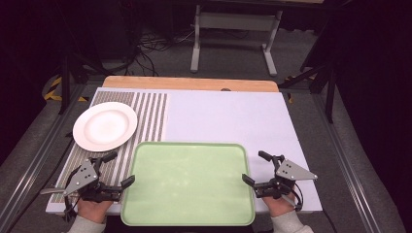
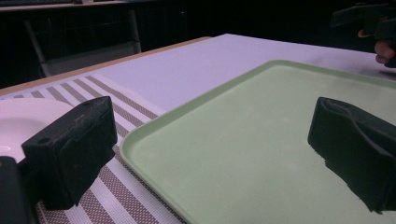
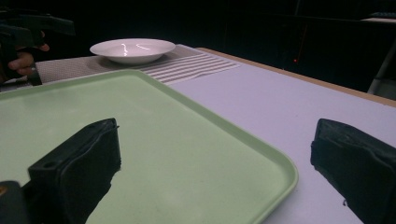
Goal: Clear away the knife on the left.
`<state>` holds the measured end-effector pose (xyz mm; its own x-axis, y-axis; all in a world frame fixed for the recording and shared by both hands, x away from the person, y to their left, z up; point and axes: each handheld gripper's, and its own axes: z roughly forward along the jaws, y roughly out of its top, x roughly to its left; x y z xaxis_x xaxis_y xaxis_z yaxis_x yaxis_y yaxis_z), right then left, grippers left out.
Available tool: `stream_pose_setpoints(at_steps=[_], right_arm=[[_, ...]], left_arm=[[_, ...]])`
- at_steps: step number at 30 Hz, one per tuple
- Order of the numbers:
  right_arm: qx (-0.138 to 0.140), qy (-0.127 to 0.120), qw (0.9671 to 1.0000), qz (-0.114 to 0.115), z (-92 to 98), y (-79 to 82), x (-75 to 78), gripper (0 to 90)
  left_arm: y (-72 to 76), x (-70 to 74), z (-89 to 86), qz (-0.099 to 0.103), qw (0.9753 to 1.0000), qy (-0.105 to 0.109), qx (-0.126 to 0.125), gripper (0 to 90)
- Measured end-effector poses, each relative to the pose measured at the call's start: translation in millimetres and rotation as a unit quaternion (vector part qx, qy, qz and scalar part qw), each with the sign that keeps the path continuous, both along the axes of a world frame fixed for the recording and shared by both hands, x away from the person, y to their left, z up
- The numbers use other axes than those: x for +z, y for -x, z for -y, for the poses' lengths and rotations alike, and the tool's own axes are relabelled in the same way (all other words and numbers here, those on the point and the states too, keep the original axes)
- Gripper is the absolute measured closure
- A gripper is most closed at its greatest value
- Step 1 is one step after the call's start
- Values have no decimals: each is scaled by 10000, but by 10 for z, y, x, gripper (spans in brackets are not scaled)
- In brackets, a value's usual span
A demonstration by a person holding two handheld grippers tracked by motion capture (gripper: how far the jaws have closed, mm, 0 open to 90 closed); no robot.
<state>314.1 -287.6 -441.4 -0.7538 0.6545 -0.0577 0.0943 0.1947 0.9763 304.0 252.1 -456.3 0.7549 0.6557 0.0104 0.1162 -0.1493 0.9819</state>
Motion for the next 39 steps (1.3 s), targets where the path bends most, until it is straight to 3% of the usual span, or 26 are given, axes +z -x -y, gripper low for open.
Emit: stream_pose_setpoints(at_steps=[7, 13, 18, 25, 27, 36, 39], right_arm=[[-8, -18, 10000, -33, 13, -1, -9, 21], [50, -10, 10000, -60, -2, -12, -6, 29], [73, -27, 9999, -79, -1, -7, 2, 35], [81, -50, 9999, -89, -3, -17, 1, 36], [96, -50, 9999, -81, -6, -16, 1, 37], [109, -23, 9999, -96, -9, -19, -2, 38], [119, -20, 9999, -96, -10, -18, -1, 38]], left_arm=[[-12, 18, -6, -47, 9999, 5, -101, 14], [-26, 64, -46, -283, 9992, 119, -243, 18], [-25, 130, -59, -290, 9989, -143, -344, 26], [-43, 241, -65, -307, 9981, -179, -508, 37], [-57, 277, -86, -395, 9974, -186, -576, 37], [-70, 450, -142, -381, 9939, -648, -808, 41], [-89, 515, -150, -427, 9900, -914, -990, 42]])
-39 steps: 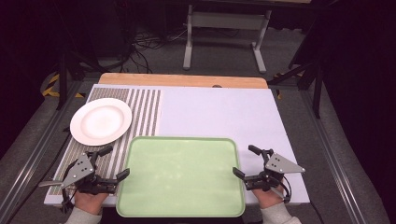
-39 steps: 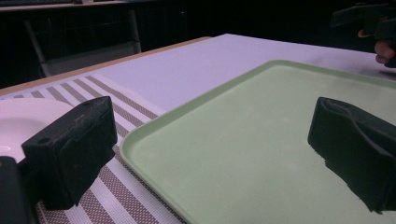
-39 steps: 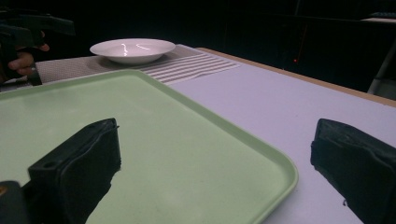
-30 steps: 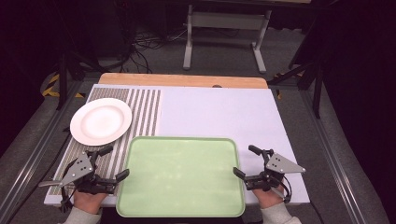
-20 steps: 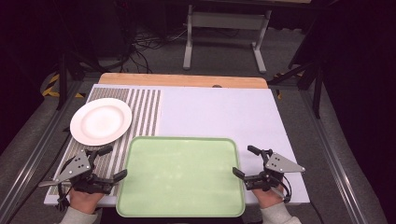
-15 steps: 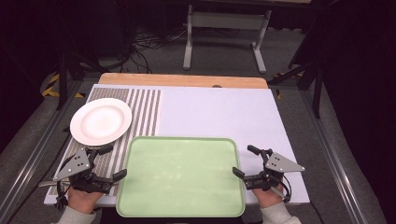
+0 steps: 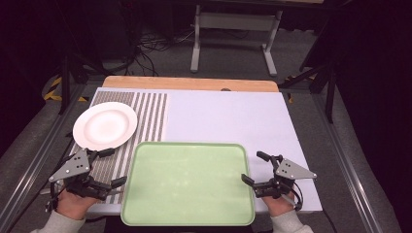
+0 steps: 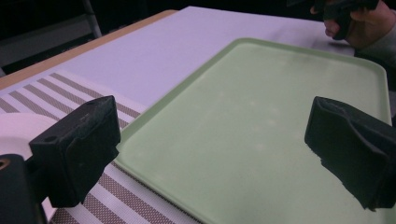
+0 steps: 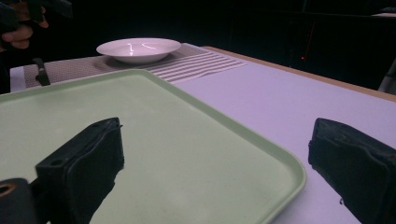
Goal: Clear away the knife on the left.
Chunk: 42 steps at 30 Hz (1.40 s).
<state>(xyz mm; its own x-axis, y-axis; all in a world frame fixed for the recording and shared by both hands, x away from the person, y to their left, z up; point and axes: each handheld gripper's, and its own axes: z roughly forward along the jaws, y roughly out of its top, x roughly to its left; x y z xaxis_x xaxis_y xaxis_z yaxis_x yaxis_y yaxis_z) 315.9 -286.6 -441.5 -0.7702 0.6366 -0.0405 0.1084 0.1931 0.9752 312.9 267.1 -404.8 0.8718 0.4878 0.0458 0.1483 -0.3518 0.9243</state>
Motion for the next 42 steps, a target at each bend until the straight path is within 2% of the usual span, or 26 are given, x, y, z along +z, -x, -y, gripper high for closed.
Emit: stream_pose_setpoints(at_steps=[3, 4, 5, 7, 10, 11, 16, 17, 18, 20, 22, 23, 30, 32, 34, 35, 36, 37, 38, 39, 40, 41, 42], right_arm=[[9, -13, 10000, -1, 1, 2, 1, 40], [13, -12, 10000, -4, 1, 2, 1, 39], [21, -10, 10000, -4, 0, 1, 1, 39], [30, -9, 10000, -3, -2, 1, 1, 40], [46, 0, 10000, -9, -5, -1, -1, 40], [53, -1, 10000, -9, -6, -1, -1, 40], [61, -6, 10000, -9, -8, 0, -2, 40], [61, -7, 10000, -13, -10, -1, -3, 40], [68, -12, 10000, -14, -11, -1, -4, 40], [65, 9, 10000, -22, -13, 0, -5, 40], [79, 10, 10000, -23, -21, 1, -8, 40], [92, 12, 10000, -20, -24, 0, -8, 40], [84, 20, 10000, -31, -25, -3, -11, 40], [82, 24, 10000, -36, -26, -5, -12, 40], [84, 19, 10000, -34, -26, -4, -12, 40], [86, 18, 10000, -33, -27, -5, -12, 40], [81, 18, 10000, -31, -29, -6, -12, 40], [81, 19, 10000, -33, -30, -6, -12, 40], [81, 19, 10000, -31, -30, -6, -12, 40], [80, 19, 10000, -32, -30, -6, -12, 40], [79, 13, 10000, -38, -29, -6, -13, 40], [81, 16, 10000, -43, -28, -7, -13, 40], [81, 17, 10000, -43, -28, -8, -13, 40]], left_arm=[[-13, 50, -11, -37, 9996, -233, -125, 43], [-13, 50, -11, -37, 9996, -233, -125, 43], [-18, 81, -15, -62, 9990, -409, -166, 41], [-17, 109, -19, -43, 9982, -581, -160, 34], [-32, 151, -41, -153, 9964, -803, -228, 32], [-32, 151, -41, -153, 9964, -803, -228, 32], [-46, 197, -91, -314, 9929, -1109, -307, 35], [-47, 209, -108, -329, 9915, -1215, -341, 36], [-47, 209, -108, -329, 9915, -1215, -341, 37], [-48, 227, -136, -359, 9893, -1376, -333, 38], [-51, 234, -148, -374, 9886, -1423, -332, 40], [-55, 247, -172, -403, 9869, -1524, -354, 40], [-77, 268, -247, -527, 9802, -1867, -397, 41], [-88, 268, -269, -597, 9777, -1966, -426, 45], [-102, 264, -289, -724, 9742, -2089, -444, 52], [-102, 264, -289, -724, 9742, -2089, -444, 56], [-115, 256, -308, -828, 9708, -2207, -453, 56], [-117, 253, -314, -852, 9696, -2248, -458, 56], [-117, 253, -314, -852, 9696, -2248, -458, 57], [-127, 245, -333, -910, 9661, -2369, -483, 58], [-127, 245, -333, -910, 9661, -2369, -483, 59], [-140, 237, -354, -980, 9638, -2429, -495, 60], [-143, 235, -361, -1003, 9627, -2464, -501, 60]])
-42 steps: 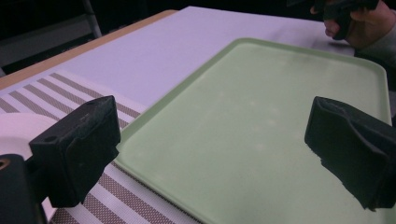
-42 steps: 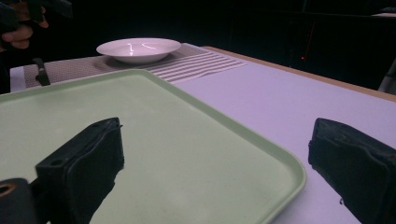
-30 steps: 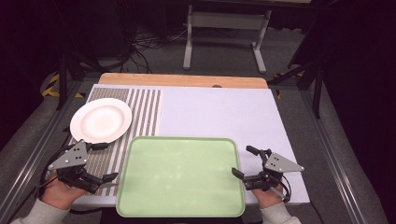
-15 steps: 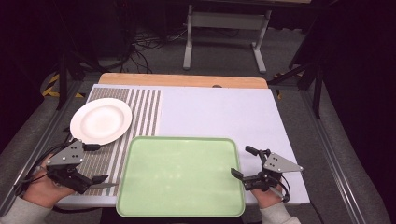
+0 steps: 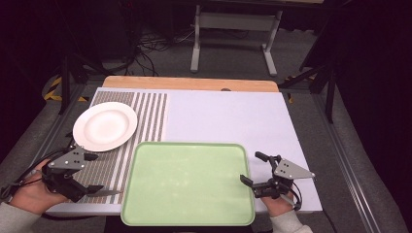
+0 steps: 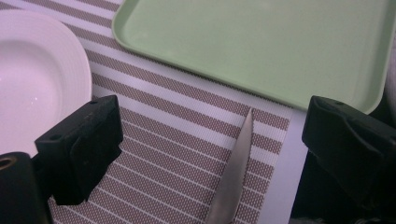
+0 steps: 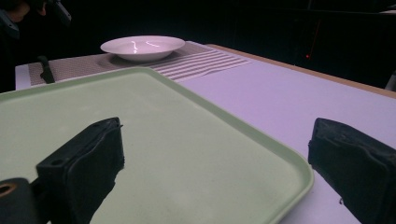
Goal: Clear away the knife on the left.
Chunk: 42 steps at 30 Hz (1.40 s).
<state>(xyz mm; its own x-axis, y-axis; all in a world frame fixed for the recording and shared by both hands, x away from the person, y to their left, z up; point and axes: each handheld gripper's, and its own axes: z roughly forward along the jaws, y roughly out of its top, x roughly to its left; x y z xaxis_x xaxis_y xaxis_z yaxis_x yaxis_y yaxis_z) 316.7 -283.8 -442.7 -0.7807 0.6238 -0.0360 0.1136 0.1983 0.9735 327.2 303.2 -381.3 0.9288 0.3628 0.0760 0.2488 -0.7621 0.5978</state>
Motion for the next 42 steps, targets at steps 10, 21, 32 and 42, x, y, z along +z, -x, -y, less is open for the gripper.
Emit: stream_pose_setpoints(at_steps=[10, 21, 32, 42], right_arm=[[1, -1, 10000, 6, -1, -1, -2, 39], [54, 16, 10000, 3, -13, -1, -8, 39], [71, 51, 10000, 18, -20, 4, -4, 39], [68, 80, 9999, 28, -17, 7, 0, 39]], left_arm=[[-43, -54, -73, -335, 9987, -375, -74, 93], [-97, -155, -152, -740, 9934, -853, -187, 140], [-134, -216, -212, -981, 9807, -1611, -524, 255], [-185, -317, -223, -1024, 9663, -2224, -793, 361]])
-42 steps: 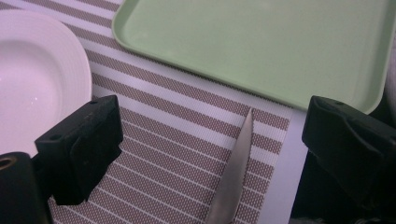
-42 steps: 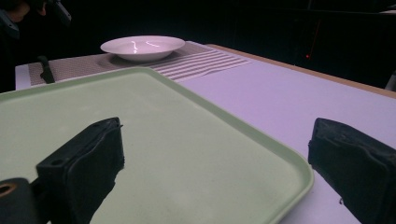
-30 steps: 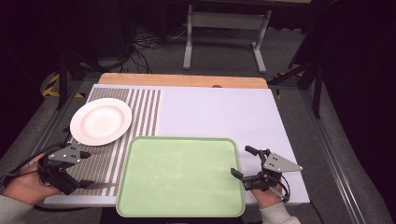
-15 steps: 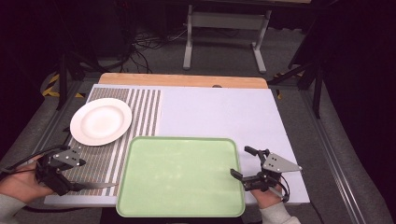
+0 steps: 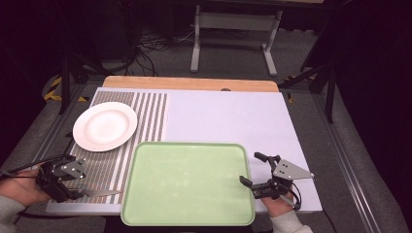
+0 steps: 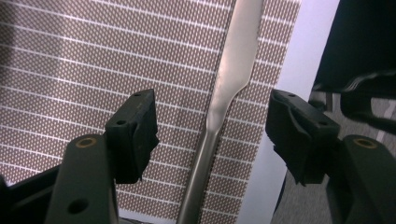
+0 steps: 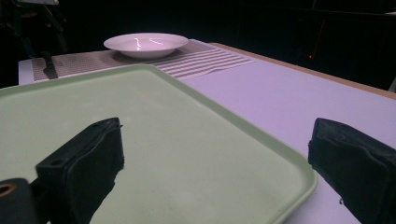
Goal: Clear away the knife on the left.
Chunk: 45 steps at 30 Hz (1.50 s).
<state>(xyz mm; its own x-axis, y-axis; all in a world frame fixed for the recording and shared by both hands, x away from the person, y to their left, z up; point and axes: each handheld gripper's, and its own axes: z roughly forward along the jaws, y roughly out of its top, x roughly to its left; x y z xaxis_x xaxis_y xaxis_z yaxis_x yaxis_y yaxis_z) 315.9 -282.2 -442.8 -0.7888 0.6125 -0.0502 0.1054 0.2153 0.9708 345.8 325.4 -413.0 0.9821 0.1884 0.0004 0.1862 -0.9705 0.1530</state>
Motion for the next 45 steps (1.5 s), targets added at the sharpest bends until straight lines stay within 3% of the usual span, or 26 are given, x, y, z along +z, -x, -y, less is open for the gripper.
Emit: stream_pose_setpoints(at_steps=[5, 12, 18, 22, 24, 26, 27, 32, 41, 45], right_arm=[[3, -2, 10000, -4, -1, 0, 0, 39], [31, -1, 10000, 4, -4, 4, -1, 39], [19, 13, 10000, -8, -2, 5, -5, 39], [16, 7, 10000, -12, -1, 4, -6, 40], [18, 17, 10000, -15, -4, 3, -8, 40], [18, 18, 10000, -18, -6, 2, -10, 40], [21, 20, 10000, -16, -6, 2, -10, 40], [27, 14, 10000, -18, -8, 2, -12, 40], [46, -20, 10000, -19, -2, 0, -13, 40], [47, -7, 10000, -21, -4, 0, -11, 40]], left_arm=[[-23, -39, 21, -48, 9996, -227, -159, 372], [-41, -78, 40, -151, 9975, -569, -390, 509], [-49, -108, 46, -238, 9954, -816, -440, 640], [-29, -117, 62, -166, 9919, -1040, -709, 742], [-21, -125, 68, -91, 9904, -1086, -845, 773], [-1, -136, 71, -36, 9907, -1045, -876, 783], [14, -127, 78, 6, 9893, -1135, -916, 793], [8, -135, 75, 20, 9892, -1083, -989, 799], [16, -124, 101, 28, 9880, -1229, -939, 802], [16, -128, 102, -8, 9897, -1190, -801, 803]])
